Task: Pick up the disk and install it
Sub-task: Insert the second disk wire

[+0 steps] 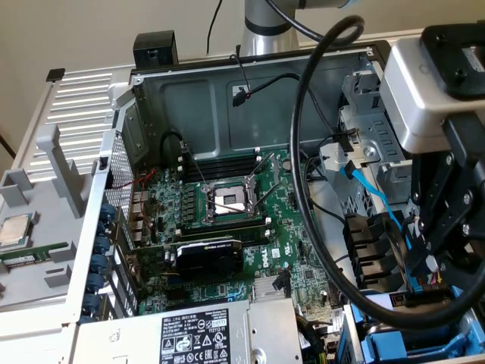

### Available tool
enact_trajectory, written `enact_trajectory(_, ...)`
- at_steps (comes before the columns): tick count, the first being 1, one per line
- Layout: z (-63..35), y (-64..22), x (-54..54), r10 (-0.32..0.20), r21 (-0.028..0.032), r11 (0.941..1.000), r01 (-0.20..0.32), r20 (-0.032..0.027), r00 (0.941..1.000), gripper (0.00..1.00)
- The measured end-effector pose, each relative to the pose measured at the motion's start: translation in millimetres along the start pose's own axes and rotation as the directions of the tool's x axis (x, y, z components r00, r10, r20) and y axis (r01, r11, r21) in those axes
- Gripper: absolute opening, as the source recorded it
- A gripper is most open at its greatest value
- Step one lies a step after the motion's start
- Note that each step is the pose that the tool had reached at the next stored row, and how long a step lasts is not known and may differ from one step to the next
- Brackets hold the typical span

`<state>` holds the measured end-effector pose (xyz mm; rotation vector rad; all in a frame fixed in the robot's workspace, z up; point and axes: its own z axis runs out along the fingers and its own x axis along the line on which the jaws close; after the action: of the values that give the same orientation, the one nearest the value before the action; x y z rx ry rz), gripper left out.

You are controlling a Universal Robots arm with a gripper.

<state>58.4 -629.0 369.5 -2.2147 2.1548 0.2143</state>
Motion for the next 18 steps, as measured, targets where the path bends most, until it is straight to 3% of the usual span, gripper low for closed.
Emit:
enact_trajectory(7,0.0,0.0,0.0,0.0,0.0,1.0,0.0,0.0,1.0,0.11)
enact_trajectory(9,0.1,0.8,0.0,-0.007,0.0062,1.0,0.007,-0.0009,1.0,0.11)
enact_trajectory(14,0.3,0.9,0.0,-0.096,-0.0052,0.9953,0.096,-0.0056,0.9953,0.11)
enact_trajectory(18,0.4,0.9,0.0,-0.168,-0.0148,0.9857,0.168,-0.0083,0.9858,0.11)
